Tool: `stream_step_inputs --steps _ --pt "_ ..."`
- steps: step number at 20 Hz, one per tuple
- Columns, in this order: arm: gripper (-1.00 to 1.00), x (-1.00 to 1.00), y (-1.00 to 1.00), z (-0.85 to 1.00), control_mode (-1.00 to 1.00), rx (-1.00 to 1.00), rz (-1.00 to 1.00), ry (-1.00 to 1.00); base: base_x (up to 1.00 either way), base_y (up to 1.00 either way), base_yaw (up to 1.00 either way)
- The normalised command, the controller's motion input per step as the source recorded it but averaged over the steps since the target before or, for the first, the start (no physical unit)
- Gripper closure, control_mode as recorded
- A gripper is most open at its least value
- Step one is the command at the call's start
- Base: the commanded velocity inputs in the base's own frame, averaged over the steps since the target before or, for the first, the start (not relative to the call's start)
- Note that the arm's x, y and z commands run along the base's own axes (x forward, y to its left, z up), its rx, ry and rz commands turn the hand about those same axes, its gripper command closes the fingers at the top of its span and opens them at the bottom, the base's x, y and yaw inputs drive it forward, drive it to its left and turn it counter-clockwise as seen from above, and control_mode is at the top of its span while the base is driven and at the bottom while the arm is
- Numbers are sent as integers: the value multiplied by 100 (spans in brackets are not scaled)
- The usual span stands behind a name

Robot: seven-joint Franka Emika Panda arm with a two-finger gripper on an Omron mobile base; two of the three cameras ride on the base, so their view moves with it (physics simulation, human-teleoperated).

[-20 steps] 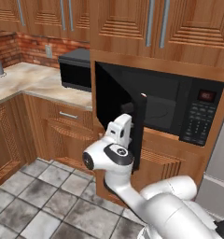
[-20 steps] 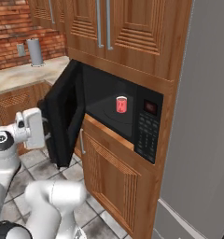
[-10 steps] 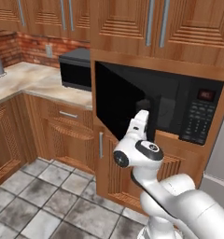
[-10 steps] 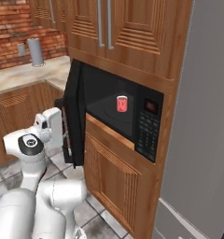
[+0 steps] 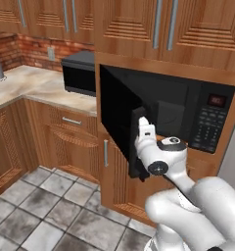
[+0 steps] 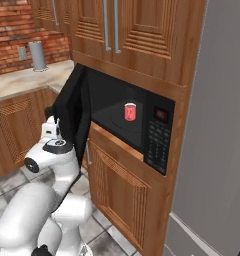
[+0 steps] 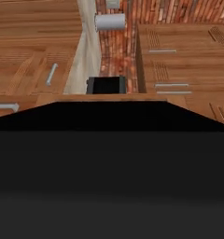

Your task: Place the microwavable item in the microwave. Then, close the microwave door and press the start button.

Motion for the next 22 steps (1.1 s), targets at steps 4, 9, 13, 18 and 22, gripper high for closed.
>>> stream_step_inputs --steps 4,9,13,18,22 --pt "-100 35 -100 17 -100 5 0 0 0 0 0" --pt "-100 13 -97 15 -100 5 -1 0 0 0 0" --pt "-100 -4 -96 17 -100 5 0 0 0 0 0" --pt "-100 -55 -82 8 -100 7 -1 0 0 0 0" --pt "-100 -5 -96 19 -100 7 -1 0 0 0 0"
